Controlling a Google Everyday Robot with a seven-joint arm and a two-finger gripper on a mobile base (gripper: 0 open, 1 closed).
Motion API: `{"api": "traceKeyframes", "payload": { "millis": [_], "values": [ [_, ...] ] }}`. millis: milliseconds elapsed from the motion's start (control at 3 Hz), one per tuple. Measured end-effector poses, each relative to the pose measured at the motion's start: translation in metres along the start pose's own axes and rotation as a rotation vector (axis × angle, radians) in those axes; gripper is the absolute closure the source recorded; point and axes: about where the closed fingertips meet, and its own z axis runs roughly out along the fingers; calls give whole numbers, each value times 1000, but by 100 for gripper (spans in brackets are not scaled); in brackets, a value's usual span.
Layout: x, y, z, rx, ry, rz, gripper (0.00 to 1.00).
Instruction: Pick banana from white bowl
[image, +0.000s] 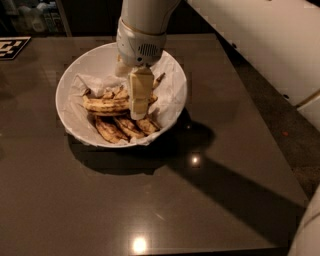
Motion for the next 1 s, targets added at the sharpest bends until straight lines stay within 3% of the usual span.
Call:
{"api": "traceKeyframes", "payload": {
  "millis": [667,1000],
  "values": [
    [22,-4,32,-74,-3,67,30],
    [35,-1,45,-95,1,99,48]
  ]
}}
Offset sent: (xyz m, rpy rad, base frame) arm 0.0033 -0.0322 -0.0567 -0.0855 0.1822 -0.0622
